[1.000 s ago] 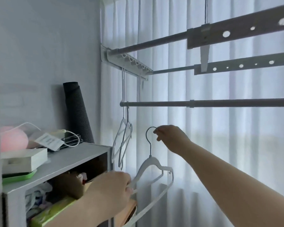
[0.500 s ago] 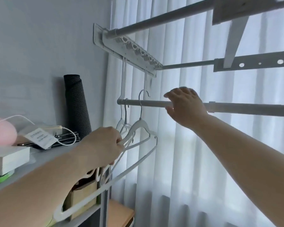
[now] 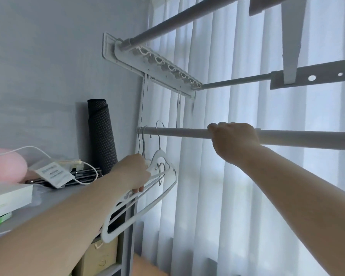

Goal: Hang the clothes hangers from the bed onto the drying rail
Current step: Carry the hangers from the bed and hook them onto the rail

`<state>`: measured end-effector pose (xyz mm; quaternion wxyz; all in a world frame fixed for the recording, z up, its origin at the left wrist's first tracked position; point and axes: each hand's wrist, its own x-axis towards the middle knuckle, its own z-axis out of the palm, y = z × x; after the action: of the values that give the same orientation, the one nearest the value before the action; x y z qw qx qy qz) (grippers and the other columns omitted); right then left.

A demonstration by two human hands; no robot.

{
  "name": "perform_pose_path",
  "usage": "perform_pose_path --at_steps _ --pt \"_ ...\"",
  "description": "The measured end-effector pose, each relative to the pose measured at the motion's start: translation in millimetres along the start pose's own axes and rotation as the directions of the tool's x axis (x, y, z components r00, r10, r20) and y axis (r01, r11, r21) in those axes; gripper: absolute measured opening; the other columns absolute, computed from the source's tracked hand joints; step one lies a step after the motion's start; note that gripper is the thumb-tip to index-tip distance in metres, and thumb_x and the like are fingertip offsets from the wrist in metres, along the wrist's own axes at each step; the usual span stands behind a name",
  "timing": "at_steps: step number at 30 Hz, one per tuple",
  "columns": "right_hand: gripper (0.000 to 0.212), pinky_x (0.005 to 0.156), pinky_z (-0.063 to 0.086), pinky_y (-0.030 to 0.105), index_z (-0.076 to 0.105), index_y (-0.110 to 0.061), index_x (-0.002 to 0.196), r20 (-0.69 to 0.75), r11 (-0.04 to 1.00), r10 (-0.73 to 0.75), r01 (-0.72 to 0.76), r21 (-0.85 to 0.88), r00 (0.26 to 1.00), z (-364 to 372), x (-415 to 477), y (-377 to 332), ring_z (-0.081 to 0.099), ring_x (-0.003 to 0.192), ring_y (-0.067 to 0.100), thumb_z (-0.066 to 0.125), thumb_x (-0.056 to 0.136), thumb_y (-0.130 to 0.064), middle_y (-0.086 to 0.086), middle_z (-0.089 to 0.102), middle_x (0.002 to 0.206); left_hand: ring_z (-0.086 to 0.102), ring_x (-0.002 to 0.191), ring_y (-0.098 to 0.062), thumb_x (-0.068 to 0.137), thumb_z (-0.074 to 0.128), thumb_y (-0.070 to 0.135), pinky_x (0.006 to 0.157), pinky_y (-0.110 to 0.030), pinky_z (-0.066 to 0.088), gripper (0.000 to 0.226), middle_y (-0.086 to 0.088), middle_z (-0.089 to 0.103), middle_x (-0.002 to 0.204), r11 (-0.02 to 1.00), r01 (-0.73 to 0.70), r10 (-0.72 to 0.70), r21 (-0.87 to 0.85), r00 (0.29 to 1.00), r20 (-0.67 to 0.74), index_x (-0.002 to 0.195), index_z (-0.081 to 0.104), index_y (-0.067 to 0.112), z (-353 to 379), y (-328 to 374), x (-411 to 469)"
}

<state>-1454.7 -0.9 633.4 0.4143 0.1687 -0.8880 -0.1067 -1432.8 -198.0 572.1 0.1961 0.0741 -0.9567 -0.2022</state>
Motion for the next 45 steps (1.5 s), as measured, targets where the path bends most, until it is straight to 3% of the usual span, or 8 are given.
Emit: perform_pose_path --at_steps 8,12,14,19,24,31,36,45 --pt "0.024 0.062 0.029 0.030 0.046 -0.014 0.115 -0.012 1.000 0.018 -0.018 -0.006 1.000 2.5 2.5 -2.9 0.041 0.076 0.022 0.034 0.094 -0.011 0.003 0.058 0.104 0.041 0.023 -0.001 0.091 0.045 0.017 0.053 -0.020 0.045 0.023 0.002 0.060 0.054 1.000 -0.014 0.014 -0.016 1.000 0.012 0.095 0.064 0.005 11.9 -16.5 1.5" --pt "0.024 0.065 0.030 0.030 0.046 -0.014 0.115 -0.033 1.000 0.029 -0.029 0.008 0.999 3.3 3.1 -7.0 0.044 0.078 0.023 0.035 0.094 -0.012 0.004 0.059 0.105 0.039 0.021 -0.001 0.092 0.046 0.018 0.050 -0.019 0.044 0.018 0.004 0.058 0.052 0.998 -0.055 0.055 0.003 0.998 0.015 0.082 0.059 0.011 12.8 -16.2 -0.8" --pt "0.027 0.070 0.031 0.029 0.045 -0.014 0.119 -0.043 0.999 0.026 -0.025 0.027 0.999 5.4 2.8 -9.4 0.052 0.090 0.025 0.037 0.094 -0.016 0.004 0.058 0.110 0.039 0.021 -0.001 0.092 0.046 0.018 0.048 -0.019 0.043 0.023 0.004 0.058 0.053 0.998 -0.065 0.065 0.017 0.998 0.012 0.071 0.056 0.012 12.1 -17.7 -0.4" --pt "0.042 0.098 0.029 0.032 0.036 -0.017 0.133 -0.053 0.988 -0.050 0.057 0.145 0.997 9.3 -3.0 -20.4 0.039 0.121 0.025 0.042 0.092 -0.024 0.004 0.045 0.132 0.057 0.047 -0.009 0.091 0.047 0.022 0.067 -0.025 0.049 0.026 -0.006 0.070 0.075 0.996 -0.081 0.083 0.038 0.995 -0.061 0.096 0.065 0.004 8.2 -20.7 -0.7" --pt "0.042 0.107 0.017 0.029 0.036 -0.016 0.133 -0.125 0.960 -0.132 0.158 0.230 0.983 9.0 -12.5 -37.5 0.028 0.130 0.023 0.043 0.092 -0.024 0.002 0.039 0.138 0.058 0.103 -0.022 0.091 0.047 0.038 0.085 -0.029 0.043 0.034 -0.005 0.065 0.111 0.992 -0.073 0.095 0.107 0.971 -0.218 0.111 0.061 0.014 -0.7 -26.0 -12.7" --pt "0.035 0.104 0.027 0.031 0.052 -0.017 0.125 -0.265 0.814 -0.219 0.326 0.481 0.939 22.3 -30.8 -90.2 0.043 0.123 0.022 0.046 0.091 -0.021 0.000 0.056 0.127 0.056 0.082 -0.010 0.087 0.056 0.020 0.065 -0.010 0.036 0.016 0.005 0.062 0.088 0.973 -0.231 0.169 -0.029 0.786 -0.595 0.095 0.068 0.013 -8.0 -63.6 -62.1" --pt "0.022 0.071 0.054 0.038 0.070 -0.011 0.089 -0.448 0.623 -0.196 0.463 0.630 0.872 9.4 -47.0 -149.9 0.068 0.076 0.026 0.055 0.073 -0.013 0.002 0.073 0.079 0.052 0.073 0.006 0.086 0.058 0.012 0.063 0.002 0.035 0.021 0.026 0.055 0.075 0.972 -0.155 0.016 -0.178 0.795 -0.606 0.076 0.060 0.031 -8.5 -111.4 -129.5" --pt "0.029 0.080 0.047 0.030 0.057 -0.025 0.116 -0.341 0.289 -0.591 0.587 0.756 0.731 -64.5 -120.7 -279.0 0.060 0.097 0.022 0.040 0.093 -0.022 -0.001 0.067 0.105 0.062 0.067 0.002 0.085 0.059 0.005 0.061 -0.003 0.040 0.048 0.034 0.063 0.060 0.887 0.295 -0.449 -0.355 0.728 -0.518 0.056 0.064 0.043 -29.8 -239.1 -323.7"
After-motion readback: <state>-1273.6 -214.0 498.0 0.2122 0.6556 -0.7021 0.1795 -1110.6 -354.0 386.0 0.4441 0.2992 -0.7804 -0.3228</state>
